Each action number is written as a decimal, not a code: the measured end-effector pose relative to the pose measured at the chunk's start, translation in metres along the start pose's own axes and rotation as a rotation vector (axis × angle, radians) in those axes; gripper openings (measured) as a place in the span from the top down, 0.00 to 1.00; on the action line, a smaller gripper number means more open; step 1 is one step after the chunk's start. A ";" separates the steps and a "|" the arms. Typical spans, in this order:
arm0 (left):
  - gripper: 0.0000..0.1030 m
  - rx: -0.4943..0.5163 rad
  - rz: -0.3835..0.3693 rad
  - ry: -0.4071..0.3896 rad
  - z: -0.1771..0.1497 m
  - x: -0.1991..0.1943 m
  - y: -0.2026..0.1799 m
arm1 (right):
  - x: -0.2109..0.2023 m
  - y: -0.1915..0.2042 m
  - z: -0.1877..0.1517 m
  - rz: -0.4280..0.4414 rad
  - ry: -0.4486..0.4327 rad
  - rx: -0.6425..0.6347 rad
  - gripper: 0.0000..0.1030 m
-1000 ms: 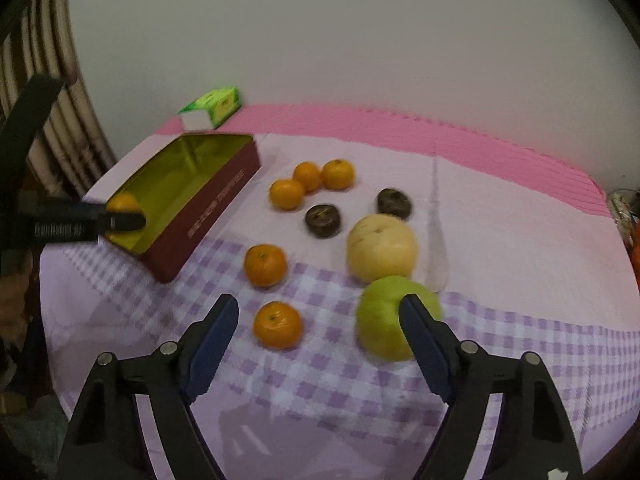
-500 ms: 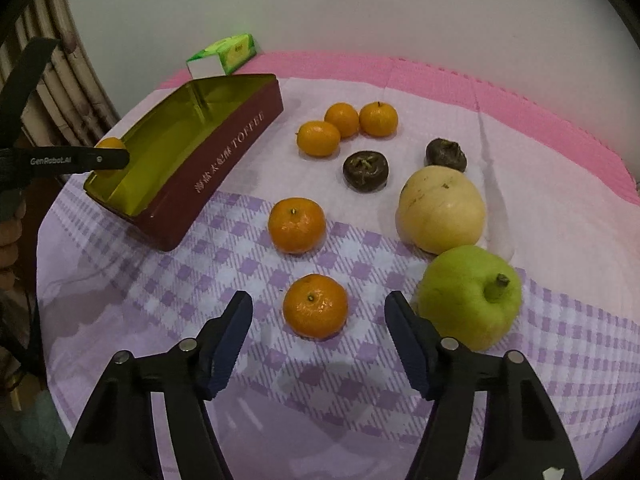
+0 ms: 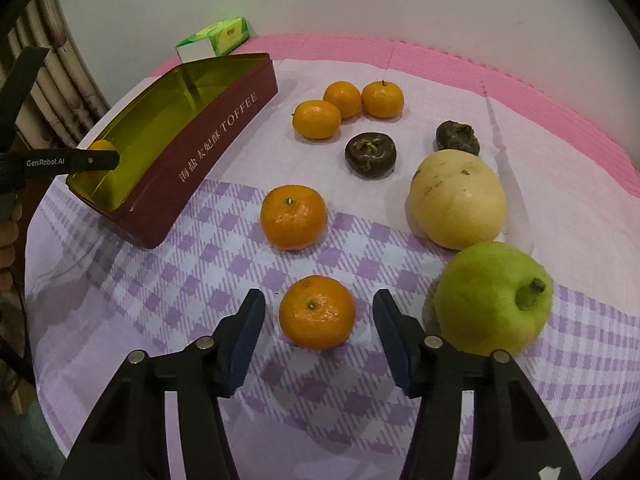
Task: Organize fruits
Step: 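Carry the orange into the tin box with the left gripper while the right gripper grasps another orange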
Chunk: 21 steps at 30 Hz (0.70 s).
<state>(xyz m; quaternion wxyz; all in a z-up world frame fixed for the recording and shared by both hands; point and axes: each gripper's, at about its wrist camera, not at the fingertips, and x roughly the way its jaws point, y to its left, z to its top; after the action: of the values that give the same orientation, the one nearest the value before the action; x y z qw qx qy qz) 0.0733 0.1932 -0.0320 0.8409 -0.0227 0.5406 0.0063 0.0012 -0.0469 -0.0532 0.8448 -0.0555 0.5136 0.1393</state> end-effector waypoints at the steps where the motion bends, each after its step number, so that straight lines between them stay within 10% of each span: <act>1: 0.62 0.000 0.000 0.003 0.000 0.002 0.000 | 0.001 0.001 0.000 0.001 0.001 0.001 0.51; 21: 0.62 0.000 0.020 0.047 -0.008 0.027 -0.004 | 0.010 0.001 0.003 0.007 0.026 0.018 0.64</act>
<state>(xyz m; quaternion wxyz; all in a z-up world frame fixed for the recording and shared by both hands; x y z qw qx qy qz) 0.0775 0.1881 -0.0599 0.8280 -0.0173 0.5603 0.0141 0.0079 -0.0432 -0.0610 0.8381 -0.0477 0.5259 0.1371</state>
